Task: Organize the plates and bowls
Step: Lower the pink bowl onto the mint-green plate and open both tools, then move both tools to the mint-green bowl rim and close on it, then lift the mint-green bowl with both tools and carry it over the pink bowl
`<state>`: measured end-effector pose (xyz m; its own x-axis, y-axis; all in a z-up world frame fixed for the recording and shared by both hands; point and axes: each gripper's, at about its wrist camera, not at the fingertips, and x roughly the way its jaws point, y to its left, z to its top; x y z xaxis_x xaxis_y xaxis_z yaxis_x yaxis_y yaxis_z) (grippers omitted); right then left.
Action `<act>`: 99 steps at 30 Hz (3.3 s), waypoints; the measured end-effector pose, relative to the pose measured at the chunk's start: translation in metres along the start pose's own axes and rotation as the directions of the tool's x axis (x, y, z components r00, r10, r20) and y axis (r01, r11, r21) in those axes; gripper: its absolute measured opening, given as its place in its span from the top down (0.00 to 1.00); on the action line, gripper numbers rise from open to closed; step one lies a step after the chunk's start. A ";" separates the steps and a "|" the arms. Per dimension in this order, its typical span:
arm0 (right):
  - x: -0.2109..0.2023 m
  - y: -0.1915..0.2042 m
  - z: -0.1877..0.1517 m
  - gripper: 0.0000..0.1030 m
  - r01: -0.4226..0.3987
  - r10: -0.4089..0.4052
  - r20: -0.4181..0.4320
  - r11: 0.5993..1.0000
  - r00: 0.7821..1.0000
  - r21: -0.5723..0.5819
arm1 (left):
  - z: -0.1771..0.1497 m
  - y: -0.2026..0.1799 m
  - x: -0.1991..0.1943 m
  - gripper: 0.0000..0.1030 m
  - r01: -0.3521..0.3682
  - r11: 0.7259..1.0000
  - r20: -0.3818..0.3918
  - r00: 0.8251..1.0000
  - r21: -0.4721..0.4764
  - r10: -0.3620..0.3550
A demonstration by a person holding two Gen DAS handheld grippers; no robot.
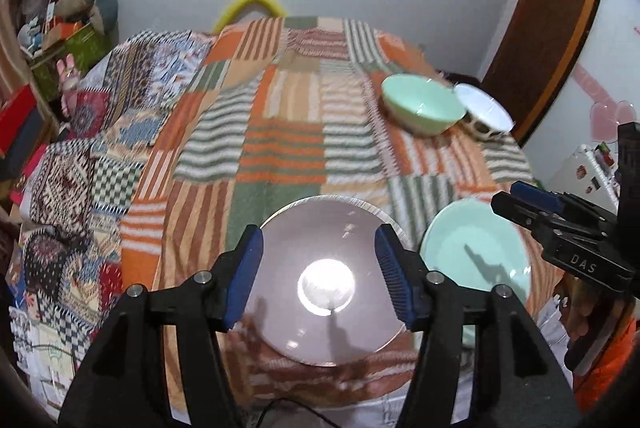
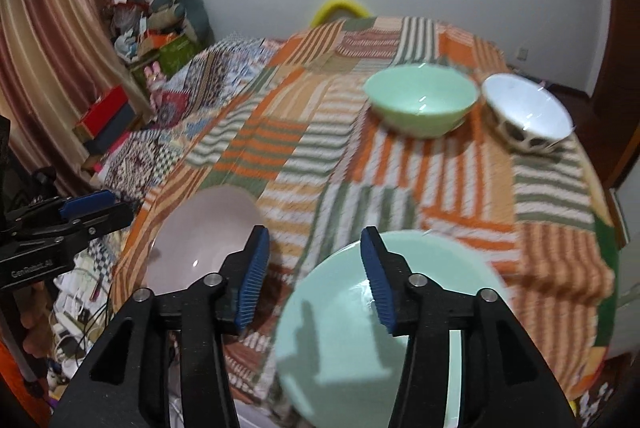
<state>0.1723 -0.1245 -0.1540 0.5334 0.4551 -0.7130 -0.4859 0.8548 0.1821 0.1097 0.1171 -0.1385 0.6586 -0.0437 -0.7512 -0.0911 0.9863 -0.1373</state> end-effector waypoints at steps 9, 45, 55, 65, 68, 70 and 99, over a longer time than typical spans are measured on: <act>-0.001 -0.053 0.029 0.51 0.072 -0.079 0.060 0.991 0.995 0.112 | 0.046 -0.022 0.011 0.32 0.020 1.000 0.065 0.998 0.007 -0.020; 0.123 -0.101 0.070 0.79 0.152 -0.152 -0.115 0.988 0.982 -0.013 | 0.113 -0.042 0.180 0.31 0.093 0.996 -0.089 0.992 0.013 -0.092; 0.110 -0.102 0.055 0.80 0.064 -0.064 -0.116 0.998 0.991 0.001 | 0.123 -0.052 0.232 0.68 0.099 0.995 -0.223 0.970 0.016 -0.093; 0.117 -0.102 0.063 0.81 0.046 -0.035 -0.114 0.995 0.993 0.094 | 0.123 -0.069 0.236 0.91 0.096 0.994 -0.198 0.977 0.061 -0.082; 0.113 -0.103 0.063 0.82 0.054 -0.040 -0.113 0.992 0.993 0.117 | 0.121 -0.073 0.228 0.91 0.091 0.992 -0.190 0.979 0.088 -0.073; 0.109 -0.102 0.062 0.82 0.052 -0.037 -0.111 0.990 0.993 0.128 | 0.116 -0.076 0.218 0.91 0.090 0.990 -0.179 0.981 0.104 -0.071; 0.002 -0.039 0.041 0.82 0.008 -0.010 0.031 0.997 0.999 0.070 | 0.050 -0.068 0.042 0.90 0.117 0.990 -0.015 0.993 0.077 -0.116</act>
<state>0.2203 -0.1468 -0.1346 0.5593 0.4538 -0.6937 -0.4318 0.8738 0.2235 0.1809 0.0559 -0.1283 0.6536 -0.1606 -0.7396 0.0445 0.9837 -0.1743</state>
